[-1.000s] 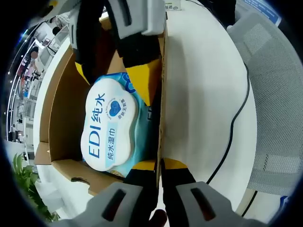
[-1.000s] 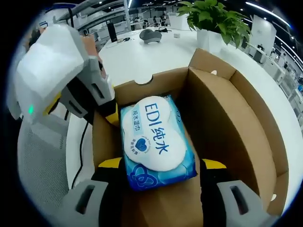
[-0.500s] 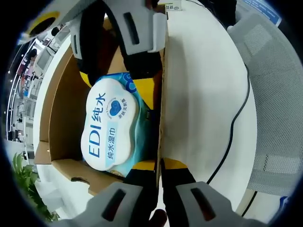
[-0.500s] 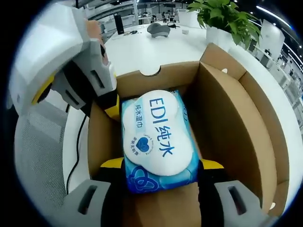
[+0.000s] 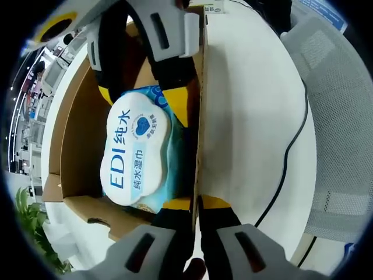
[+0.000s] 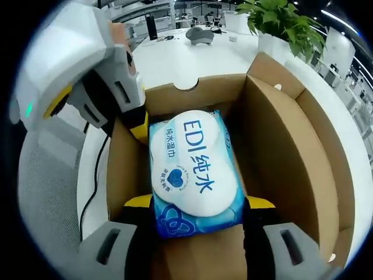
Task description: Operate the shoe box by opening the lid, removing the specified soft item, and placing it in the target area until the item is outside and the box remains undamaged.
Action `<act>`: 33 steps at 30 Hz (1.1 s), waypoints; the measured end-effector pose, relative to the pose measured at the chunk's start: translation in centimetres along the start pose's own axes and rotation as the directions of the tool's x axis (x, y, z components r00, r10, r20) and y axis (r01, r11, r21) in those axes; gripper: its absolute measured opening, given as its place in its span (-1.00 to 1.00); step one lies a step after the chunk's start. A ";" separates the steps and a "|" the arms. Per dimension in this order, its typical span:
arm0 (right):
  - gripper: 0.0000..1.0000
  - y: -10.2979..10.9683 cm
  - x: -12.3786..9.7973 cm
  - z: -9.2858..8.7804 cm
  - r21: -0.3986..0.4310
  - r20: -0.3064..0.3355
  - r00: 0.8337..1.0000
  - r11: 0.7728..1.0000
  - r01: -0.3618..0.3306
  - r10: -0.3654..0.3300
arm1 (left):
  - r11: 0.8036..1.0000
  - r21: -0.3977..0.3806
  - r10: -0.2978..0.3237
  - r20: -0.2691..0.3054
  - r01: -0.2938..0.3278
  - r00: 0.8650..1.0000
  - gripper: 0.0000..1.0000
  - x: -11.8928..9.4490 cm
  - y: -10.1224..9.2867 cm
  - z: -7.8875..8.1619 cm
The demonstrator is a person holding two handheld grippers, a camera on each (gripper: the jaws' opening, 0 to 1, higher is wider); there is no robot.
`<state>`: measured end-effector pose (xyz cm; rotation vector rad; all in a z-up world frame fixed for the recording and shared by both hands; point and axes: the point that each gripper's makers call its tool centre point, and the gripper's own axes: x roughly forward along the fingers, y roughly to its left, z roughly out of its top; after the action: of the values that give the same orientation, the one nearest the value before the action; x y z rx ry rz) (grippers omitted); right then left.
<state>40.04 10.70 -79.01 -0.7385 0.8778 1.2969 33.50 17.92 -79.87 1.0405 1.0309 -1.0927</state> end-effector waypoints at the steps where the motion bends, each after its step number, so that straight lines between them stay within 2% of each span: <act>1: 0.16 -0.1 -0.1 -0.2 -0.001 -0.003 1.000 1.000 -0.001 0.001 | 1.000 0.000 0.000 0.000 0.000 1.000 -0.97 0.0 0.0 0.0; 14: 0.16 -1.1 -1.9 -3.3 0.004 -0.031 1.000 1.000 0.004 -0.003 | 1.000 -0.001 0.001 -0.001 -0.001 1.000 -0.97 -0.1 -0.1 0.0; 27: 0.15 -1.7 -2.9 -5.2 -0.016 -0.045 0.999 1.000 -0.014 0.013 | 1.000 -0.006 0.006 0.000 -0.006 1.000 -0.96 -0.1 0.0 0.0; 33: 0.16 -1.7 -2.9 -5.2 -0.015 -0.042 0.999 1.000 -0.010 0.009 | 1.000 -0.006 0.004 -0.005 -0.004 1.000 -0.97 -0.1 0.0 0.0</act>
<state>40.87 4.59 -79.05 -0.7761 0.9070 1.3020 33.48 17.95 -79.83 1.0407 1.0347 -1.0836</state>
